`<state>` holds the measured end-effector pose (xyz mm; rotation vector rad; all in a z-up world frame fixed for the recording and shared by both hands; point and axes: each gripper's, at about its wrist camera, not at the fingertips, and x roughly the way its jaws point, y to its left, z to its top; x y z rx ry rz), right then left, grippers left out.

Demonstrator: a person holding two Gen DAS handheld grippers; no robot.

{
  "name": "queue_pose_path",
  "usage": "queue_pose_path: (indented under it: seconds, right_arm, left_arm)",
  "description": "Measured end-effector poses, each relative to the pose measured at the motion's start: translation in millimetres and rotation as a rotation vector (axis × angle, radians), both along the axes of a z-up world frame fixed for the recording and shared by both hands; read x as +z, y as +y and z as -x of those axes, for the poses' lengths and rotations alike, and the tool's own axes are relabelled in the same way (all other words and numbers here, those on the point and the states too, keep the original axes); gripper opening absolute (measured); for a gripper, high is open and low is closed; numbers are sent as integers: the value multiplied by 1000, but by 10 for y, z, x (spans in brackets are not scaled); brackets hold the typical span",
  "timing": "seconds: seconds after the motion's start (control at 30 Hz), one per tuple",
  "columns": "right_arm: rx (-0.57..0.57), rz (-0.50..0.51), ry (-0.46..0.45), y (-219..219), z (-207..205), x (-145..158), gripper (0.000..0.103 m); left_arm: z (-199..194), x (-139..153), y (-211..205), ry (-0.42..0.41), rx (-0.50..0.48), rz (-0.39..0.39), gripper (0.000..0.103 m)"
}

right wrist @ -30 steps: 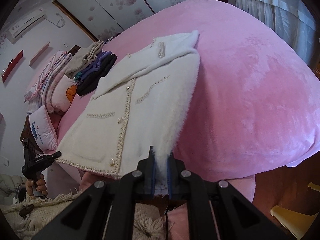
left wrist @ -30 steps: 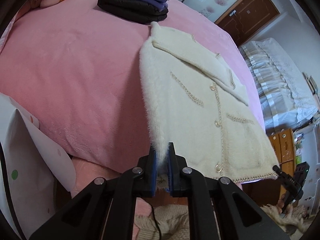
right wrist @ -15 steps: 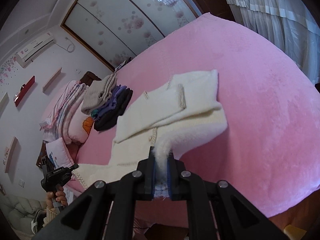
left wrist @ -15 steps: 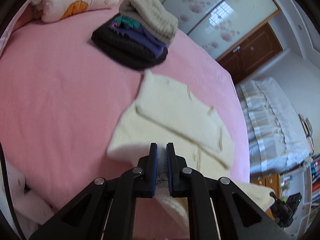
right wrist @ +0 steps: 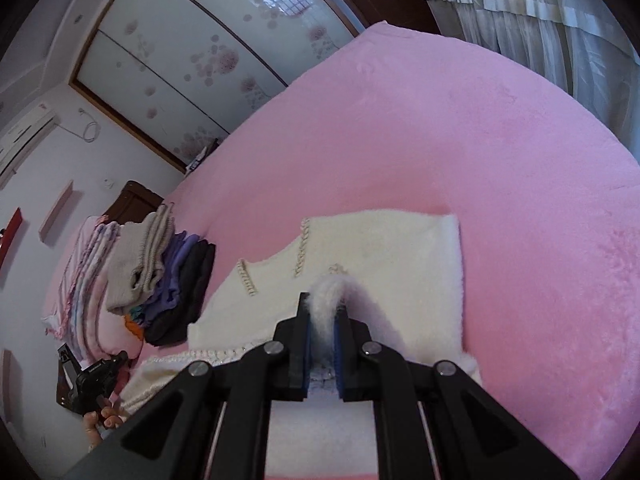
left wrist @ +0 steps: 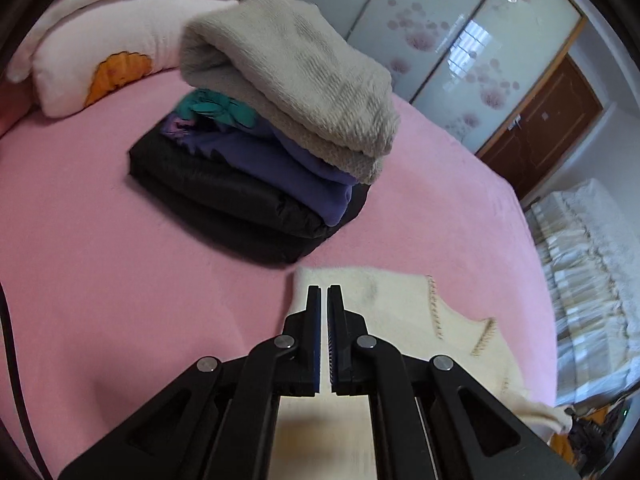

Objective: Fold large clothes

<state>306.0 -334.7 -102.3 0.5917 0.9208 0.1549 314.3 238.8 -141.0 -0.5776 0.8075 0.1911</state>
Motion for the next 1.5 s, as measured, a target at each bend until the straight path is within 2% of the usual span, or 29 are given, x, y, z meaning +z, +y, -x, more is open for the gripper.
queue_pose_path:
  seconds: [0.17,0.27,0.33,0.4,0.47,0.53,0.57,0.63,0.73,0.77,0.8,0.83,0.87,0.9,0.97,1.17,1.3,1.43,1.47,1.5]
  right_arm:
    - [-94,47,104,-58,-613,-669,8]
    - [-121,18,145,-114,-784,-997,8]
    - [-116,36,158,-91,-844,-1143,8]
    - [-113,25,164,-88,-865,-1239,8]
    - [-105,4,163,-121,-864,-1280,8]
    - [-82,-13,167,-152,-840,-1278,8]
    - [-65,-22,169,-167,-836,-1261,11]
    - [-34,-31,185,-194,-858,-1233,13]
    - [24,2,191,-154,-864,-1130,17]
    - [40,11,193,-146,-858,-1093,24]
    - [54,17,194,-140,-844,-1045,35]
    - [63,25,190,-141,-825,-988,41]
    - [67,34,182,-146,-803,-935,55]
    - [72,40,171,-161,-778,-874,62]
    - [84,43,136,-198,-722,-765,63]
    - [174,188,93,-96,-757,-716,63]
    - [223,284,85,101,-939,-836,63]
    - [250,331,136,223,-1154,-1090,62]
    - [250,343,144,252,-1188,-1152,58]
    - [255,357,142,282,-1199,-1184,45]
  left_arm:
    - [-380,-369,-140,42,-93,-116,1]
    - [-500,-661,-220,123,-193,-168,3]
    - [-464,-826,-228,165,-251,-174,7]
    - [-430,-937,-192,191,-289,-187,15]
    - [-364,-1014,-116,198,-322,-173,45]
    - [-329,-1100,-23,214,-356,-142,61]
    - [-319,-1153,21,226,-374,-124,62]
    - [-330,-1262,87,245,-414,-71,62]
    - [-318,-1362,153,221,-477,71,62]
    - [-323,-1387,150,212,-500,101,62]
    - [-336,-1408,136,207,-515,111,62]
    - [-340,-1422,116,203,-528,109,61]
    - [-345,-1430,90,202,-539,103,60]
    - [-349,-1444,67,204,-543,90,59]
    - [-336,-1449,53,193,-550,87,47]
    - [-290,-1367,87,152,-518,84,26]
    - [-321,-1271,-72,139,-519,26,18]
    - [-316,-1149,-204,145,-516,-65,14]
    - [-311,-1121,-236,150,-514,-92,14]
    - [-304,-1089,-280,157,-510,-127,14]
